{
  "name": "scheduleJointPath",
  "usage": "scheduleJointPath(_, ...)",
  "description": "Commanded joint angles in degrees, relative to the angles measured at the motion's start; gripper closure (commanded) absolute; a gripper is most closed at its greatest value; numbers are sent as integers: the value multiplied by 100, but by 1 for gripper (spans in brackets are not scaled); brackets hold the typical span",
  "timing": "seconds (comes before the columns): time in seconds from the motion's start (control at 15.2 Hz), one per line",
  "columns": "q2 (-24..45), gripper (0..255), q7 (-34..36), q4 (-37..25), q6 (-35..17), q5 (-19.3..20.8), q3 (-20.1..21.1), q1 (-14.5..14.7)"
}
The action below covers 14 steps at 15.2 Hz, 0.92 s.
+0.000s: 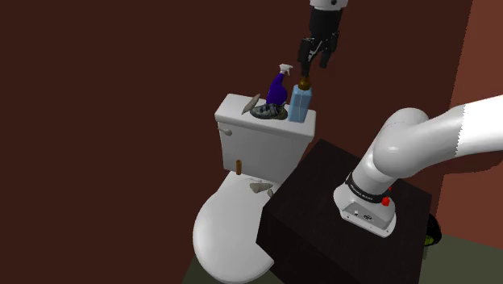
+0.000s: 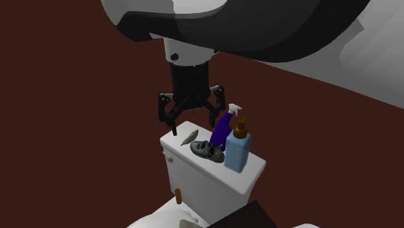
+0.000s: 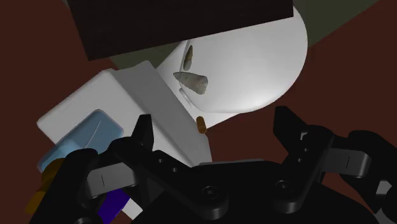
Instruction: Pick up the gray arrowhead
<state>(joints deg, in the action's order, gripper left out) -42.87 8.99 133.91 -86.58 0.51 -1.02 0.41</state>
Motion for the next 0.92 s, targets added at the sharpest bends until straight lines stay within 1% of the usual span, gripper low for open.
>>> scheduleJointPath(0.0, 0, 0, 0, 0, 0, 0, 0, 0)
scheduleJointPath(0.4, 844, 0, 73, 167, -1218, -171, -326, -178)
scheduleJointPath(0.86, 2057, 0, 17, 29, -2507, -548, -720, -295)
